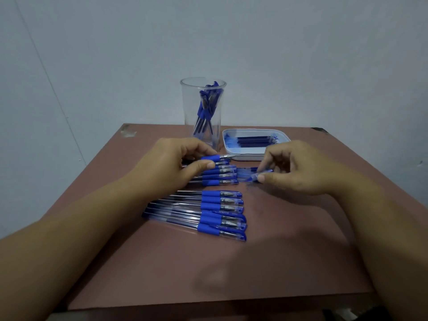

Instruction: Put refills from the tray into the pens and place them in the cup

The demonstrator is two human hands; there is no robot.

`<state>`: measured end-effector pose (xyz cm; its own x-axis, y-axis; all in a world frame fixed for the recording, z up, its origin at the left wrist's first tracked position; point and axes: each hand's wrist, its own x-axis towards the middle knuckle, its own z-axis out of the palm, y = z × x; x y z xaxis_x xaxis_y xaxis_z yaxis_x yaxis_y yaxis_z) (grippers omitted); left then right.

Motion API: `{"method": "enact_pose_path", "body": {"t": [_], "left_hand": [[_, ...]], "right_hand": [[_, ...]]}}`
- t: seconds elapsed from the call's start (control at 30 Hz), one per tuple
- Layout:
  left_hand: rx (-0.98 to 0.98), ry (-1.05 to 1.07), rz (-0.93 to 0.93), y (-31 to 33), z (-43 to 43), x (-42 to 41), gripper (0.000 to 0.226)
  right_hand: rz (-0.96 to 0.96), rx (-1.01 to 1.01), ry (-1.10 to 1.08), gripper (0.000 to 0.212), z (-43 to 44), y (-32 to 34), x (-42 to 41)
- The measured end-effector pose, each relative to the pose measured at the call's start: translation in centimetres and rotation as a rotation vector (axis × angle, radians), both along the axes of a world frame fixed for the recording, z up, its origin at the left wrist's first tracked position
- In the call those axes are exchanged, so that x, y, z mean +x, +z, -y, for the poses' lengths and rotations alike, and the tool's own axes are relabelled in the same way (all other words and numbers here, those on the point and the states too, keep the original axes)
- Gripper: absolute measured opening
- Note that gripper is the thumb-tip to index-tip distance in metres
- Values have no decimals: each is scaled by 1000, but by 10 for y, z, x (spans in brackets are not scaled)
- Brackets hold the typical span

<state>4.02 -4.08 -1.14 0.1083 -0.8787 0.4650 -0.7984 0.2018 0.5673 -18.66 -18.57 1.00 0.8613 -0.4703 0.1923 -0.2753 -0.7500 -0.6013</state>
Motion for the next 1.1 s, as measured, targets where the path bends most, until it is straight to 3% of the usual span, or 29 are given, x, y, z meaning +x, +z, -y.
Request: {"method": "enact_pose_path", "body": {"t": [0.17, 0.3, 0.37, 0.5, 0.57, 0.7, 0.9, 1.0, 1.1], "left_hand": [[5, -14, 107, -1, 1, 4, 37], [-53, -34, 130, -3, 2, 6, 36], [-83, -47, 147, -2, 2, 5, 34], [-134, -80, 164, -1, 2, 3, 32], [-145, -87, 176, -2, 2, 3, 31], [-163, -86, 187, -5, 3, 4, 33], [-137, -60, 148, -8, 5, 4, 33], [-139, -56, 157, -8, 6, 4, 31], [-141, -57, 155, -8, 6, 4, 31]], "right_hand": [[-212, 74, 35, 10, 1, 1, -4], [-308, 103, 67, 16, -6, 0, -1], [-243, 85, 49, 20, -6, -2, 1], [157, -36, -6, 13, -11, -11, 14], [236, -73, 4, 9, -16, -16, 22], [319, -145, 23, 3, -22, -22, 33], [339, -158, 29, 28, -22, -23, 36], [363, -106, 20, 18, -22, -23, 35], [322, -179, -2, 5, -20, -24, 35]]}}
